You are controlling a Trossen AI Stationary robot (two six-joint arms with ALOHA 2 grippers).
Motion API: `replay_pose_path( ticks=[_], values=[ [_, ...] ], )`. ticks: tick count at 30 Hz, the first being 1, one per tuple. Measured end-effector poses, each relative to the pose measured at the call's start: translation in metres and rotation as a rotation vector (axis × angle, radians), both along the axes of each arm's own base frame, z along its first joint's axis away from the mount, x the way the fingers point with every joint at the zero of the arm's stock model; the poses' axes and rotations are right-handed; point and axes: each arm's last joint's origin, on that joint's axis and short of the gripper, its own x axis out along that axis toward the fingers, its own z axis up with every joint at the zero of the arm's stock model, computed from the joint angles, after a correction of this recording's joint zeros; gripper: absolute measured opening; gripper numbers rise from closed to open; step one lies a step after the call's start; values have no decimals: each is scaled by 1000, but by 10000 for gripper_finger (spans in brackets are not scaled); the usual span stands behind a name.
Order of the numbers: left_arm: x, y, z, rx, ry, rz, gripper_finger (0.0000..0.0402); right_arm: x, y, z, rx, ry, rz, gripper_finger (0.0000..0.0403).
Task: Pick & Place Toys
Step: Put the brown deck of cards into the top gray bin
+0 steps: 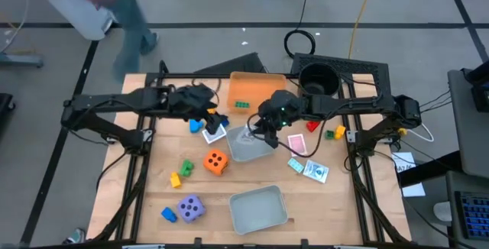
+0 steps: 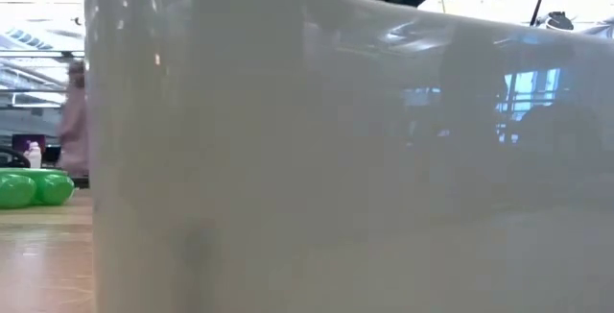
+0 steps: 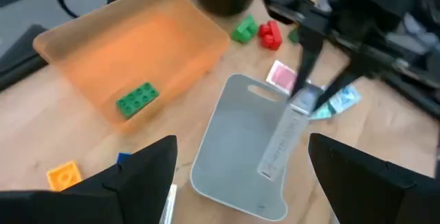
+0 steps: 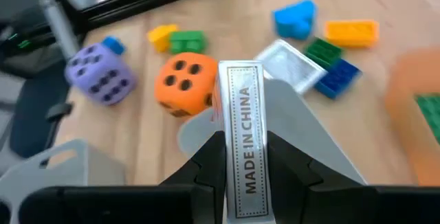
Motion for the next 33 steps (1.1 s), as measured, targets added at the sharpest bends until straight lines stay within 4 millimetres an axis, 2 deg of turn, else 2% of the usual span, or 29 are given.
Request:
replay_pose_path(
  ticks=[8, 16, 26, 33],
  values=[
    [21, 5, -23, 40, 113, -35, 333, -3, -6, -4, 55, 64, -291, 66],
    [15, 8, -29, 106, 230, -108, 333, -8, -1, -11, 120, 151, -420, 66],
    [16, 6, -32, 121, 264, -205, 333, -18, 13, -46, 179, 201, -641, 66],
    [16, 5, -33, 135, 274, -282, 333, -18, 11, -48, 255, 171, -731, 65]
  ],
)
